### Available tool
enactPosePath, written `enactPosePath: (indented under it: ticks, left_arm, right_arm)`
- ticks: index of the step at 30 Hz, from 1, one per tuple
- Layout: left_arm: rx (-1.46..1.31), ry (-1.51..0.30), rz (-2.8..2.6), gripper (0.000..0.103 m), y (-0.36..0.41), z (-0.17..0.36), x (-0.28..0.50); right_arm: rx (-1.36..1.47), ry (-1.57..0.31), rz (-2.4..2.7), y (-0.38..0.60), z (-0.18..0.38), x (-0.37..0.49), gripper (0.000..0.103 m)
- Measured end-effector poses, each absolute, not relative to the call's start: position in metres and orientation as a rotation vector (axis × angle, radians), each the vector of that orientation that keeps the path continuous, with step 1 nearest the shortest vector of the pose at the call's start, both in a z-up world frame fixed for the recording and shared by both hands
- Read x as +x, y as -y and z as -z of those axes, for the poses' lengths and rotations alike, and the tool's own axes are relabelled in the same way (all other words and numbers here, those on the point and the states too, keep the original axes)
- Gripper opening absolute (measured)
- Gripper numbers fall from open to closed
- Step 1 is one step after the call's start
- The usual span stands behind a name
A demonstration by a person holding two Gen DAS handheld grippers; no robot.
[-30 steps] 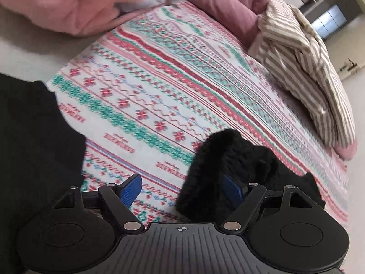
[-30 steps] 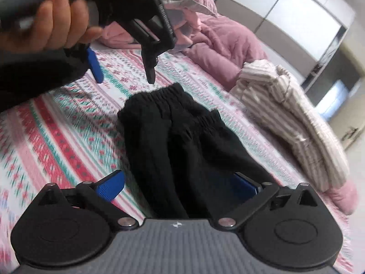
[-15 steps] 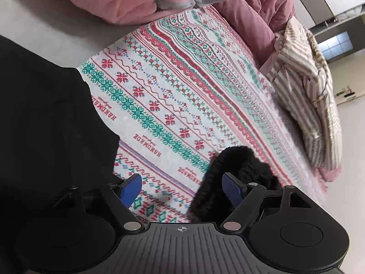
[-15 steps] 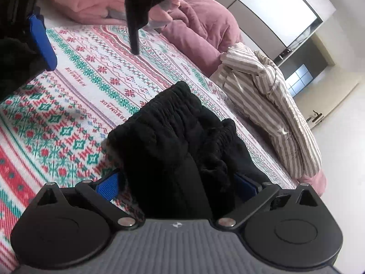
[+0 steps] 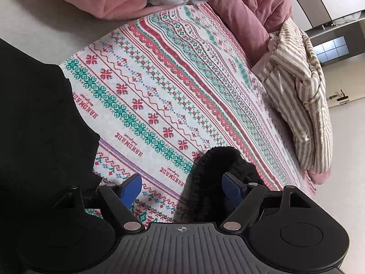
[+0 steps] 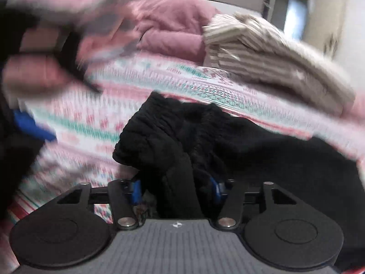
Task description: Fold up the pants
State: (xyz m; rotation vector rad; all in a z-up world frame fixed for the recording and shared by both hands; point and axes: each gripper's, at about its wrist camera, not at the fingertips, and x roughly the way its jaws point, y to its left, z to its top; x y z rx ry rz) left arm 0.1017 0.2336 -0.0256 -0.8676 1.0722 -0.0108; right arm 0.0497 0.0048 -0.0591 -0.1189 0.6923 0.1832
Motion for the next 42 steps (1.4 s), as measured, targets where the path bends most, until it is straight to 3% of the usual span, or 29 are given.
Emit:
enactPosePath:
  ticks: [5, 21, 31, 33, 40, 42]
  left_arm:
    - [-0.853, -1.074, 0.017, 0.078, -0.226, 0.027, 0.105]
    - [-0.695, -1.006, 0.16, 0.079, -0.13, 0.016, 0.117]
    - [-0.508, -0.933, 0.269, 0.079, -0.051, 0.008, 0.111]
    - [-0.442, -0.924, 0.289, 0.079, -0.036, 0.009, 0.109]
    - [-0.356, -0.926, 0.332, 0.079, -0.008, 0.013, 0.103]
    - [-0.344, -0.924, 0.339, 0.079, -0.003, 0.013, 0.102]
  right_arm:
    - [0.279, -0.681, -0.272, 0.059, 0.039, 0.053, 0.088]
    - [1.046, -0.474, -0.296, 0.232, 0.013, 0.024, 0.085]
    - [1.232, -0.332, -0.063, 0.321, 0.07, -0.015, 0.079]
    - [1.262, -0.337, -0.048, 0.323, 0.085, -0.02, 0.073]
    - [1.255, -0.354, -0.02, 0.318, 0.093, -0.033, 0.073]
    - [1.265, -0.381, 0.023, 0.322, 0.094, -0.038, 0.077]
